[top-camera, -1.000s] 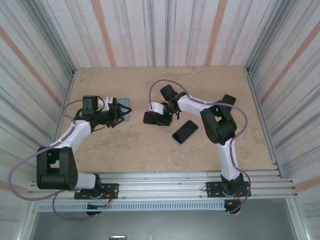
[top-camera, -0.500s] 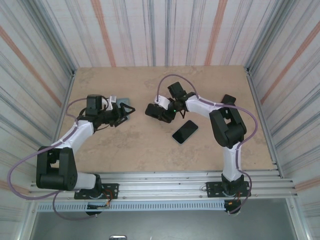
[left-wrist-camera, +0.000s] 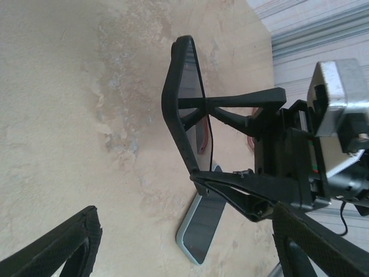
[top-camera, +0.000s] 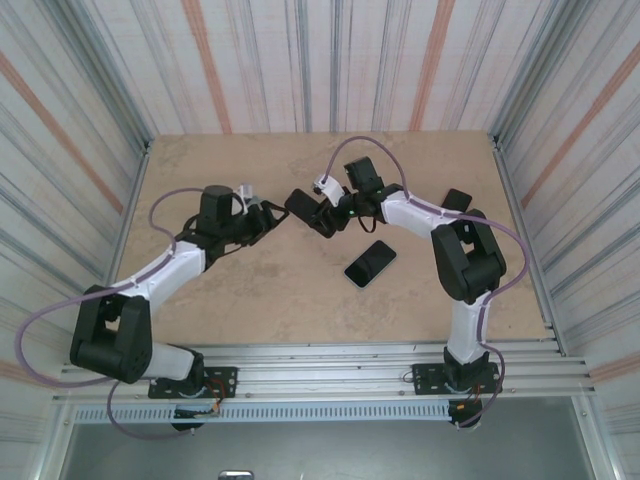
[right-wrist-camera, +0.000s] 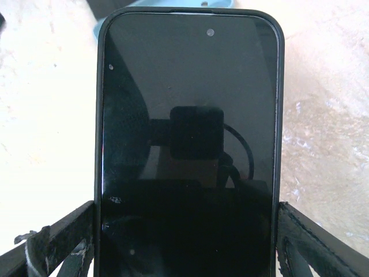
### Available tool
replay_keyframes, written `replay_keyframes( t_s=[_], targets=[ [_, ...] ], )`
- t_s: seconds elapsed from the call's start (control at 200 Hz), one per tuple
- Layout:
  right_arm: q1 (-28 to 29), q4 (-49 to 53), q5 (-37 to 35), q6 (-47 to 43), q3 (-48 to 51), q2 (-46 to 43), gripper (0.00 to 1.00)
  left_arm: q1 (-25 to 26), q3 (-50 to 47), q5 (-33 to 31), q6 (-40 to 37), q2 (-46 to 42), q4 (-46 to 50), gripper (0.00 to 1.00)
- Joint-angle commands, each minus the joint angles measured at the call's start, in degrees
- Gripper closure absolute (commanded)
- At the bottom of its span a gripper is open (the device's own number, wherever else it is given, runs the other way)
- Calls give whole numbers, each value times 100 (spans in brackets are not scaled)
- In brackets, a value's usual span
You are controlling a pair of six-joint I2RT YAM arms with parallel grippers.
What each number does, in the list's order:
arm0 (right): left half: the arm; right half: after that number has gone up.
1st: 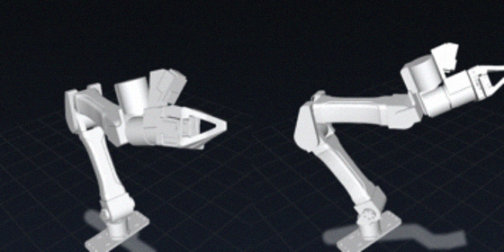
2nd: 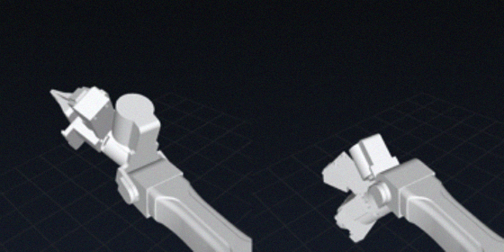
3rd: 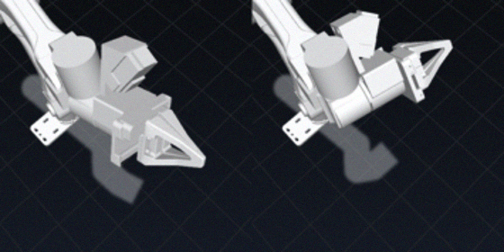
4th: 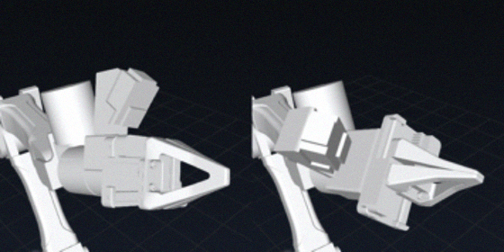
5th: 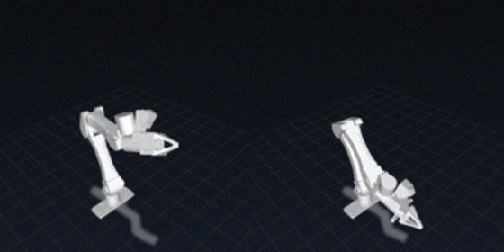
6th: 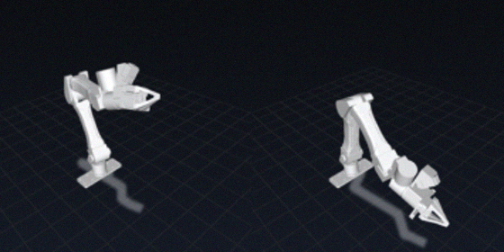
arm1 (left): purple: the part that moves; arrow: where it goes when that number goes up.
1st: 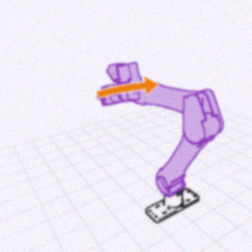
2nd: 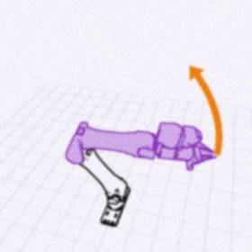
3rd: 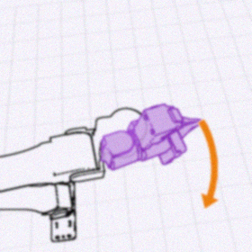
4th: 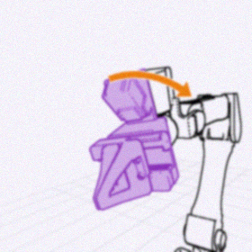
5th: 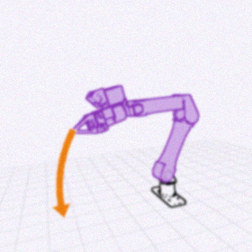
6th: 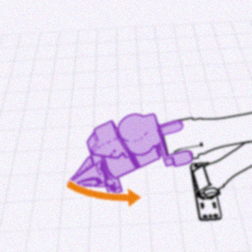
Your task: Take the phone out of the phone case
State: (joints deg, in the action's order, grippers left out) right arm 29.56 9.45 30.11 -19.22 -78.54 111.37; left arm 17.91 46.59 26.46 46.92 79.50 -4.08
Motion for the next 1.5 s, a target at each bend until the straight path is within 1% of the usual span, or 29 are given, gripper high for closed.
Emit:
replay_keyframes(
  t_s=[0.0,0.17,0.291,0.421,0.506,0.591,0.666,0.752,0.832,0.872,0.912,0.932,1.002,1.062,1.208,1.273,1.328,1.393,1.493],
  targets=[
    [32,-381,335,439,99,-323,52,89,238,-570,142,243,-343,25],
    [58,-462,464,602,155,-368,52,216,380,-669,295,644,-725,32],
    [67,-564,565,726,223,-422,52,335,628,-678,257,930,-690,39],
    [86,-684,605,850,287,-446,51,401,775,-645,388,1214,-839,53],
    [94,-699,594,888,285,-434,52,467,905,-655,378,1350,-807,60],
    [94,-708,639,917,293,-434,52,511,1003,-620,353,1451,-751,70],
    [94,-742,698,968,296,-441,52,520,1015,-616,381,1488,-774,74],
    [107,-765,757,990,315,-436,52,520,1019,-608,383,1498,-767,82],
    [118,-778,790,998,313,-441,51,520,1044,-598,381,1464,-740,87],
    [120,-778,782,1001,315,-434,49,520,1060,-604,363,1430,-714,88],
    [111,-787,769,1029,317,-437,45,520,1084,-624,341,1398,-655,89],
    [111,-797,759,1045,313,-439,41,520,1099,-640,323,1378,-623,90],
    [94,-882,721,1143,337,-457,25,514,1148,-659,277,1318,-540,90],
    [77,-964,649,1271,380,-475,17,483,1176,-636,265,1279,-496,90],
    [-13,-1286,583,1507,693,-739,11,349,1241,-423,248,1165,-463,91],
    [-108,-1605,612,1798,952,-918,9,288,1285,-312,274,1079,-432,91],
    [-231,-1898,665,2192,1181,-1088,8,244,1353,-190,265,999,-327,91],
    [-409,-2272,710,2859,1456,-1252,8,210,1436,-104,248,857,-197,90],
    [-562,-2859,854,3931,1915,-1499,10,145,1480,-29,424,654,-297,90]
  ],
)
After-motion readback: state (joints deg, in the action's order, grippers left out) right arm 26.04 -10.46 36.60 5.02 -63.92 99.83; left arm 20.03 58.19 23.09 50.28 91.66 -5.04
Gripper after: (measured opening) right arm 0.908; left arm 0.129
